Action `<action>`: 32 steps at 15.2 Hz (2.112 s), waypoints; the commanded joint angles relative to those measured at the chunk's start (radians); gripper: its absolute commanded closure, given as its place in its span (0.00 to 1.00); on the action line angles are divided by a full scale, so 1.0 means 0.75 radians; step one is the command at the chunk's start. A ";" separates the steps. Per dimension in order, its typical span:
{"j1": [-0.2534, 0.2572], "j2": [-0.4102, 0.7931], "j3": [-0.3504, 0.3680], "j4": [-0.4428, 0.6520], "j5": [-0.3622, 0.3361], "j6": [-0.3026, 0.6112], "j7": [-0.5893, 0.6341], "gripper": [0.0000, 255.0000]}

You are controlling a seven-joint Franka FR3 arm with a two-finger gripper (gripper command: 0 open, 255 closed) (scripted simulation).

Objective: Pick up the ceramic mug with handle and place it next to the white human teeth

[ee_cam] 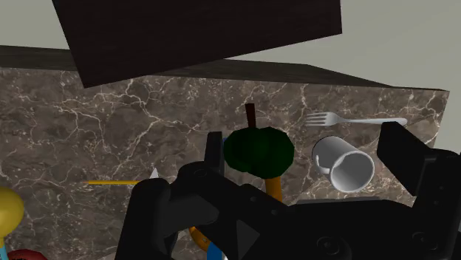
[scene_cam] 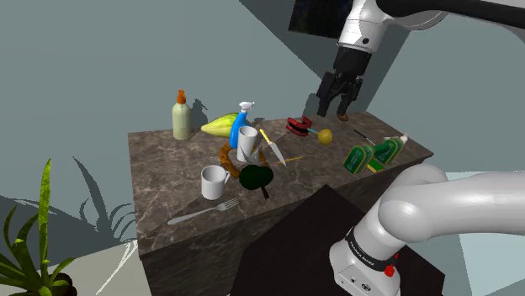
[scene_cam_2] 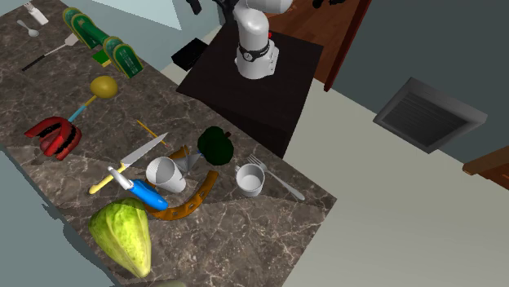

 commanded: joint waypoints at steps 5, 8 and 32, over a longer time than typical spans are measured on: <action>0.025 0.074 0.096 -0.079 0.047 0.178 0.078 0.00; 0.043 0.153 0.168 -0.118 0.076 0.315 0.136 0.00; 0.105 1.326 0.567 0.225 -0.316 1.177 0.851 0.00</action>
